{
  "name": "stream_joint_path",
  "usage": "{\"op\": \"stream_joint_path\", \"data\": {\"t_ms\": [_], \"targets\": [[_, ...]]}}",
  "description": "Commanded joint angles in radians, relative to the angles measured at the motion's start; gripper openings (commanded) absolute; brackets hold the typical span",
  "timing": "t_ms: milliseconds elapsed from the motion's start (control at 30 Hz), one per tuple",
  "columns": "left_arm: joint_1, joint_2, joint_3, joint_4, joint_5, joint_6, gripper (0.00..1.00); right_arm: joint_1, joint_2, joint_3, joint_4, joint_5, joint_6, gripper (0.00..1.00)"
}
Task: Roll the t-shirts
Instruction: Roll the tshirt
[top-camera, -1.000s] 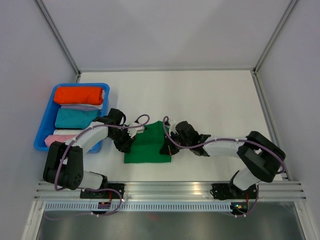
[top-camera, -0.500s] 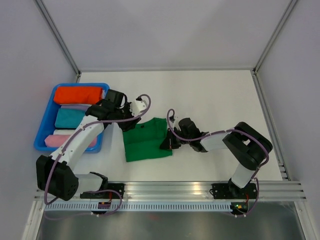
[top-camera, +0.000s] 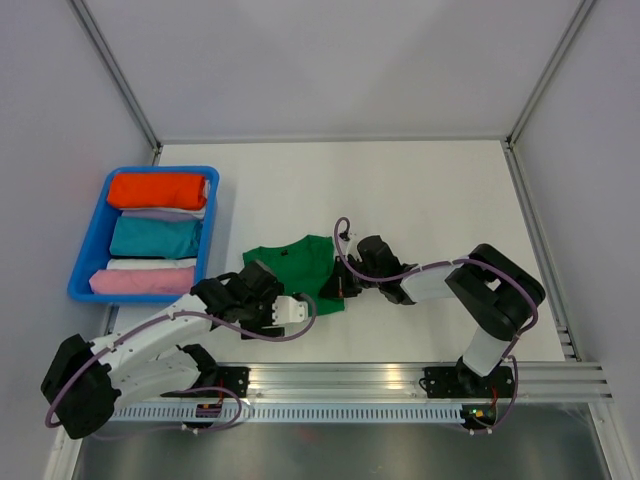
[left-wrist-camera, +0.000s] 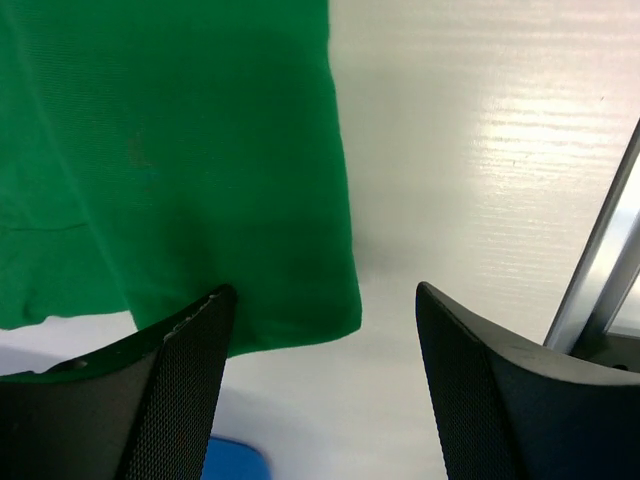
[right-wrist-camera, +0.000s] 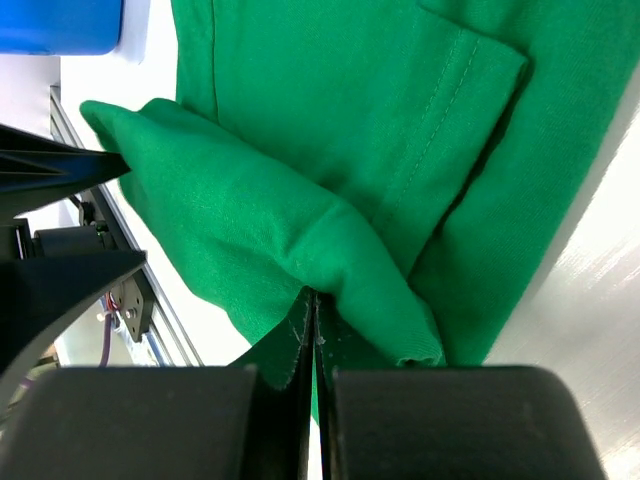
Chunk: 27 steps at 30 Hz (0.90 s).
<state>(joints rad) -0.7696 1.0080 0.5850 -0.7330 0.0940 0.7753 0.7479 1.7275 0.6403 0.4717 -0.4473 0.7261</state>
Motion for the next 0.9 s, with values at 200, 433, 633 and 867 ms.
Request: {"op": "stream_joint_path", "data": {"t_ms": [200,433,633,867], "targets": [[-0.002,0.070,-0.123,0.213,-0.068,0.101,0.72,-0.004,-0.019,0.018,0.008,-0.019,-0.063,0.02],[0.003,0.090,-0.171,0.253,-0.057,0.108,0.22,-0.004,-0.109,0.016,-0.016,-0.074,-0.140,0.10],[0.029,0.066,-0.095,0.205,-0.013,0.110,0.02,-0.002,-0.331,-0.017,-0.105,-0.029,-0.374,0.37],[0.197,0.046,0.087,-0.003,0.268,0.131,0.02,0.140,-0.618,-0.189,-0.090,0.125,-1.037,0.57]]}}
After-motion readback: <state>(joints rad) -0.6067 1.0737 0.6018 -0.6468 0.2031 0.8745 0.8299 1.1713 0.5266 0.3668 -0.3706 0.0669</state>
